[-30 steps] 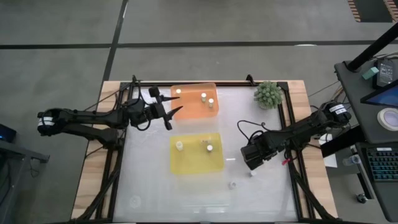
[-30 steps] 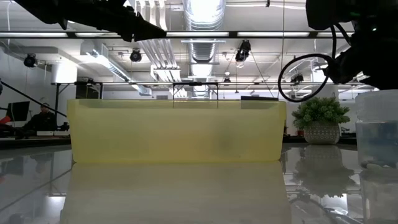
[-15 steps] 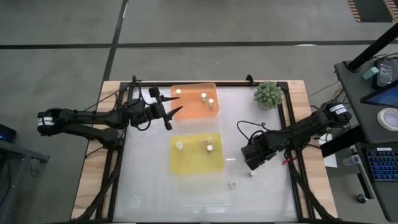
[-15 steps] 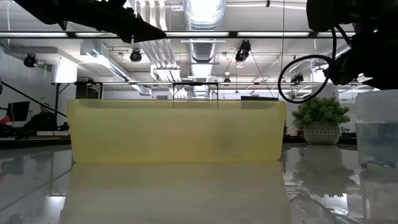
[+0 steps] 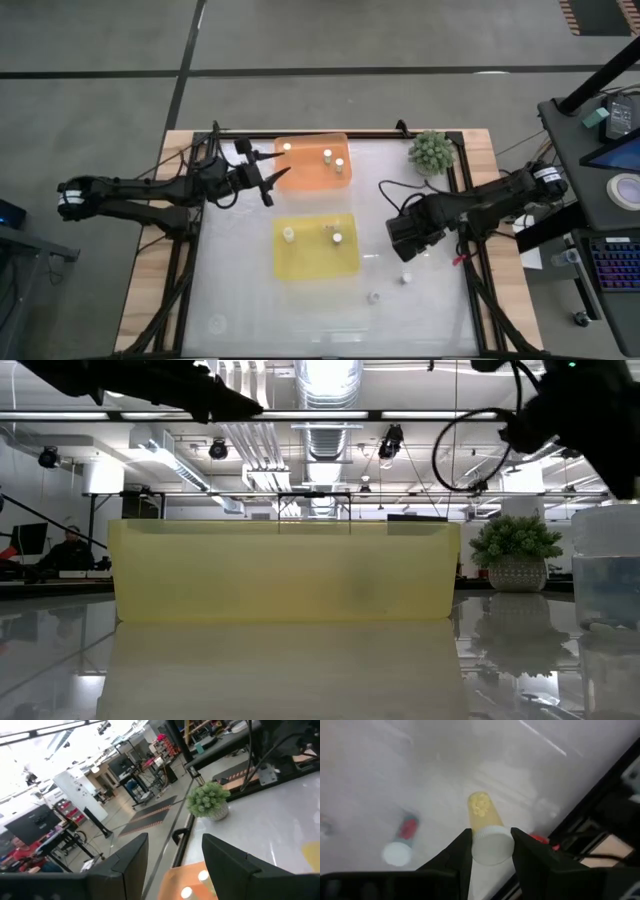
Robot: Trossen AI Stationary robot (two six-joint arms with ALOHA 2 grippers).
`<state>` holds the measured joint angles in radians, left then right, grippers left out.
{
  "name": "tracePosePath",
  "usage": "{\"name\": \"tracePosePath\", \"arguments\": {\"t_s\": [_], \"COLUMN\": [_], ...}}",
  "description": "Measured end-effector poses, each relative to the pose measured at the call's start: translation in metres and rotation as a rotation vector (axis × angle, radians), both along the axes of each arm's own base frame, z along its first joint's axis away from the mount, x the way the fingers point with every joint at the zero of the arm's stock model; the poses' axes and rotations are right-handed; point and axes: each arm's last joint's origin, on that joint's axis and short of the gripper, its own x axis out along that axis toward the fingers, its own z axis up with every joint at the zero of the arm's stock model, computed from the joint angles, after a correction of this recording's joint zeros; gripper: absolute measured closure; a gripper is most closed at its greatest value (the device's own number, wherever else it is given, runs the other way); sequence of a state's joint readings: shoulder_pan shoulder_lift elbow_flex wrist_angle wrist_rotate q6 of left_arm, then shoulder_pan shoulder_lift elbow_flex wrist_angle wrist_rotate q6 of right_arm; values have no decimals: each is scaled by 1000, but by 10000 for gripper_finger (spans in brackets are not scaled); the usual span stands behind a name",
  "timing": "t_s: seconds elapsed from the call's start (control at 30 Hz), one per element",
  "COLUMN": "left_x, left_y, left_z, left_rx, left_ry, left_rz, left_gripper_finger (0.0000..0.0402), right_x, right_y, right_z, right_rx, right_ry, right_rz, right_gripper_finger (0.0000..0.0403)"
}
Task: Pick and place medicine bottles into bin by pill shape (circle, oval)
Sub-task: Put the yellow tablet bottle into the orange bin
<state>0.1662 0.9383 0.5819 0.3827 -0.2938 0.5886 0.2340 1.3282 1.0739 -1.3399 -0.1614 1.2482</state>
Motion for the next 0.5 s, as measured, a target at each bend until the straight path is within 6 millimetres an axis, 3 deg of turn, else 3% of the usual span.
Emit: {"name": "tracePosePath", "arguments": {"t_s": [0.3,0.5], "left_x": [-14,-18], "left_y": [8,8], "left_z": [-1,1], "left_rx": [1,4], "left_ry": [-3,-18], "left_rz": [51,57], "left_gripper_finger": [230,230], "right_x": [32,68], "right_y": [-32,-55], "right_z": [43,59], "right_rx": [-84,-124], "right_ry": [-128,-202], "right_rz": [31,130], "right_gripper_finger": [291,291]}}
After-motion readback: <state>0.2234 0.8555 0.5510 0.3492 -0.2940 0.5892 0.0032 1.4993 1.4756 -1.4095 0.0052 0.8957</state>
